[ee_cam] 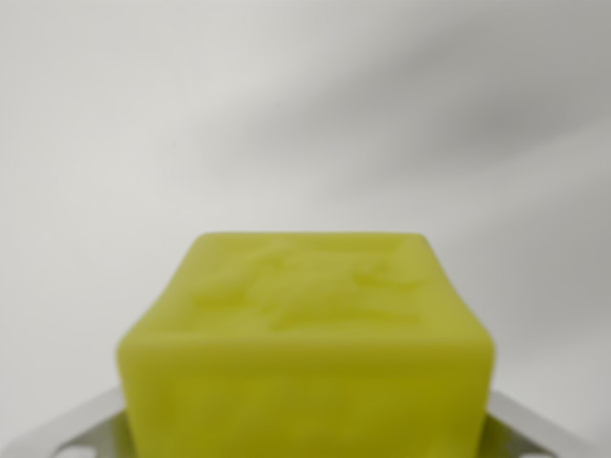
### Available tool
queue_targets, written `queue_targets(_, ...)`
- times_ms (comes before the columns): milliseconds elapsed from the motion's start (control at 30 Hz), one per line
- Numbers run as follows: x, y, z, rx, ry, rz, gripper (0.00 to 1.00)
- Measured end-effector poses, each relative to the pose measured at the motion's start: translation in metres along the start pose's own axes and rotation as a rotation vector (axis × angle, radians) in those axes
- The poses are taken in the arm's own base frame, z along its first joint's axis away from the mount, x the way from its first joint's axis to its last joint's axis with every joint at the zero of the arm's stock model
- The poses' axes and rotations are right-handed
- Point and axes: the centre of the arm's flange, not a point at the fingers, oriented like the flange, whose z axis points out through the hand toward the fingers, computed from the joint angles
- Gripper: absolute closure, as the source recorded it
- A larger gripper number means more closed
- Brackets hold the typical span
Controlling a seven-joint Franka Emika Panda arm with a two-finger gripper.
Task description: Pick yellow cube
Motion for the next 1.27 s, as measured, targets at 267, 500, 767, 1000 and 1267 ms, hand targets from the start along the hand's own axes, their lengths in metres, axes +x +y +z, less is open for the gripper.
queue_targets(267, 0.000, 0.000, -0.013, 0.000, 0.000, 0.000, 1.00)
queue_targets(500, 0.000, 0.000, -0.025, 0.000, 0.000, 0.000, 1.00)
queue_targets(767, 0.000, 0.000, -0.038, 0.000, 0.000, 0.000, 1.00)
queue_targets(1000, 0.000, 0.000, -0.049, 0.000, 0.000, 0.000, 1.00)
queue_targets(1267, 0.000, 0.000, -0.051, 0.000, 0.000, 0.000, 1.00)
